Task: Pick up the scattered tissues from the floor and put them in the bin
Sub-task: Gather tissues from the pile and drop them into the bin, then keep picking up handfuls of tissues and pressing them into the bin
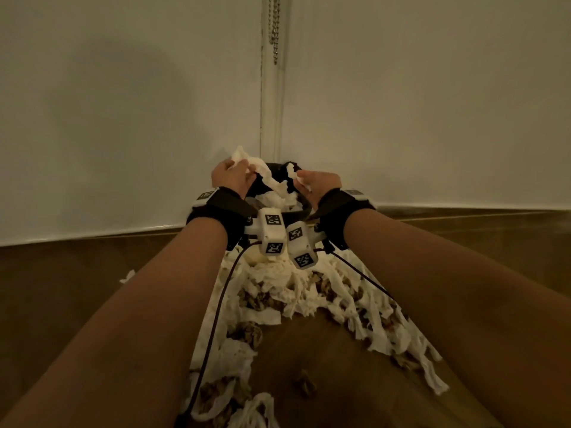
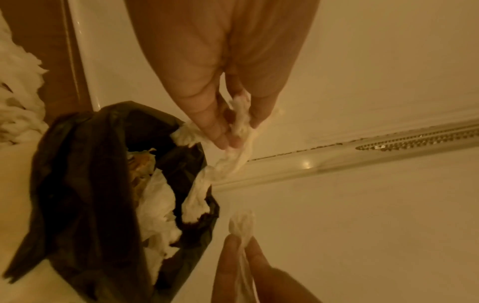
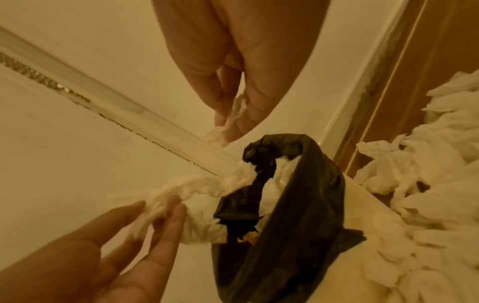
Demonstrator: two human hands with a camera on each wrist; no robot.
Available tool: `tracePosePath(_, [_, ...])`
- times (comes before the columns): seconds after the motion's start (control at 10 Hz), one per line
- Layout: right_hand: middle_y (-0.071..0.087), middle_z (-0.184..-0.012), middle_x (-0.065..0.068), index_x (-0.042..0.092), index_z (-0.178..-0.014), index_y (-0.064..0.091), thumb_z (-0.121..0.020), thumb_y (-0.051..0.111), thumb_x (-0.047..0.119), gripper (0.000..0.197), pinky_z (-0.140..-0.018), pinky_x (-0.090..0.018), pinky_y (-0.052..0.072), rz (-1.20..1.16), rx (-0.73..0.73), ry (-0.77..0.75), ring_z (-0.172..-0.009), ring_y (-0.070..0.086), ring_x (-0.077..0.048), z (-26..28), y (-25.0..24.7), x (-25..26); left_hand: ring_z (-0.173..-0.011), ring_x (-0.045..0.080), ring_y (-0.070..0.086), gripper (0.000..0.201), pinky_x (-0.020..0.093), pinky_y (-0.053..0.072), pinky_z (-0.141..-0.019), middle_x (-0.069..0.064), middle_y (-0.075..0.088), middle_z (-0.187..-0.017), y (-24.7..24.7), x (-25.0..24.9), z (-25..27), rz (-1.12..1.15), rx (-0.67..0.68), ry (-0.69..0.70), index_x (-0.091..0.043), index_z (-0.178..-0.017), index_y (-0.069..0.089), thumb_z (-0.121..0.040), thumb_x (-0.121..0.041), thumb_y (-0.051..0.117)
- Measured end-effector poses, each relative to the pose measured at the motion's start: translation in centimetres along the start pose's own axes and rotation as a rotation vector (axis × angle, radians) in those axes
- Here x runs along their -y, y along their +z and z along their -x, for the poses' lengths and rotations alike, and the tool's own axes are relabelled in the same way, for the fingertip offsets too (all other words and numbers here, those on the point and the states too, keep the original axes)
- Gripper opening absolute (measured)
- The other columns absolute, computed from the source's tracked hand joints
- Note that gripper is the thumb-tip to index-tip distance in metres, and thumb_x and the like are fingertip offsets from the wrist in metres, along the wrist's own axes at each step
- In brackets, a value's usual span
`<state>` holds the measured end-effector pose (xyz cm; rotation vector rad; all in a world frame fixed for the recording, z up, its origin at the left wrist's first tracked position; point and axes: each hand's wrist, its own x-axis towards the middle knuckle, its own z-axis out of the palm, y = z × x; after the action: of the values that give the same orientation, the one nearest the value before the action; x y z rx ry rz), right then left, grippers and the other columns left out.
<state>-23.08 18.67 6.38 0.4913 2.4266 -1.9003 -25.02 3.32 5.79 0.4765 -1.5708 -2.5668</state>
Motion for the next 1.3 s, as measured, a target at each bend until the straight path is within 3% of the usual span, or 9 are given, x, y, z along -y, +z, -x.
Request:
tracePosePath(0.1, [0.059,-0.103,-0.007,0.019,-0.084,0.052,-0.097,0.044,0.02,0.015,-0.086,-0.031,0.046,-0.076,0.095,0.149,-0.094,0.059,-0.023,-0.4,0.9,-1.0,-0.081,0.017,0.058,0.04,0.026,0.048,-0.077,0.007,0.059,-0.092,-0.5,1.6,0.0,-0.113,0.076,-0.095,0.002,-0.134,0.044,-0.096,-0.009,0.045])
tracePosePath(0.2, [0.05,-0.083,0.003,0.023,-0.074,0.046,-0.093,0.049,0.013,0.021,-0.072,-0.025,0.047,-0.32,0.055,0.208,-0.071,0.051,-0.01,-1.2,0.9,-2.8,-0.123,0.031,0.051,0.041,0.037,0.041,-0.102,0.016,0.052,-0.133,-1.2,2.9,0.4,-0.141,0.107,-0.173,-0.003,-0.139,0.039,-0.098,-0.012,0.042])
tracePosePath(0.4, [0.055,-0.072,-0.001,0.005,-0.107,0.062,-0.094,0.045,0.001,0.022,-0.054,-0.02,0.048,-0.352,-0.027,0.138,-0.06,0.052,-0.012,-0.7,-0.9,-5.0,-0.07,0.01,0.058,0.03,0.025,0.051,-0.065,0.001,0.06,-0.083,-2.6,4.7,2.4,-0.139,0.105,-0.21,-0.011,-0.122,0.057,-0.096,-0.021,0.05])
tracePosePath(0.5, [0.054,-0.061,-0.006,-0.001,-0.107,0.064,-0.095,0.039,-0.001,0.027,-0.044,-0.022,0.045,-0.396,-0.142,0.197,-0.05,0.049,-0.015,0.7,-1.6,-7.2,-0.055,0.007,0.044,0.027,0.023,0.043,-0.051,-0.001,0.053,-0.07,-3.2,6.2,3.4,-0.312,0.139,-0.211,-0.012,-0.121,0.058,-0.097,-0.02,0.048])
tracePosePath(0.7, [0.058,-0.064,-0.006,0.004,-0.104,0.066,-0.095,0.04,0.003,0.028,-0.047,-0.023,0.046,-0.335,-0.164,0.395,-0.053,0.05,-0.015,5.2,-2.1,-15.2,-0.054,0.011,0.04,0.027,0.023,0.035,-0.05,0.001,0.05,-0.066,-5.7,11.3,6.2,-0.648,0.261,-0.29,-0.01,-0.118,0.06,-0.099,-0.018,0.042])
tracePosePath(0.8, [0.067,-0.102,-0.013,0.009,-0.114,0.066,-0.093,0.048,0.017,0.028,-0.076,-0.035,0.057,-0.071,-0.088,0.41,-0.084,0.062,-0.026,6.3,-1.6,-18.3,-0.058,0.013,0.05,0.025,0.023,0.039,-0.05,0.002,0.058,-0.072,-6.5,12.5,6.6,-0.738,0.253,-0.281,-0.008,-0.113,0.062,-0.098,-0.017,0.045])
tracePosePath(1.0, [0.058,-0.123,-0.011,0.017,-0.122,0.058,-0.09,0.052,0.026,0.034,-0.09,-0.045,0.051,0.636,0.306,0.431,-0.1,0.058,-0.03,9.7,-0.4,-24.5,-0.096,0.023,0.061,0.016,0.029,0.048,-0.079,0.006,0.066,-0.111,-8.8,16.6,8.3,-1.402,0.38,-0.108,-0.016,-0.102,0.066,-0.091,-0.017,0.055])
tracePosePath(1.2, [0.048,-0.133,-0.004,0.03,-0.127,0.047,-0.079,0.064,0.037,0.051,-0.096,-0.048,0.046,0.9,0.562,0.479,-0.115,0.052,-0.034,11.8,0.8,-27.7,-0.127,0.031,0.04,0.026,0.039,0.04,-0.101,0.008,0.048,-0.133,-10.1,19.1,9.6,-1.803,0.502,-0.09,-0.028,-0.108,0.064,-0.09,-0.013,0.053])
tracePosePath(1.3, [0.057,-0.116,-0.006,0.026,-0.088,0.05,-0.076,0.069,0.04,0.027,-0.087,-0.046,0.05,0.841,0.528,0.526,-0.098,0.058,-0.031,12.2,1.3,-28.0,-0.136,0.034,0.02,0.028,0.048,0.031,-0.106,0.009,0.034,-0.138,-10.4,20.0,10.5,-1.912,0.43,-0.07,-0.03,-0.114,0.055,-0.089,-0.016,0.055])
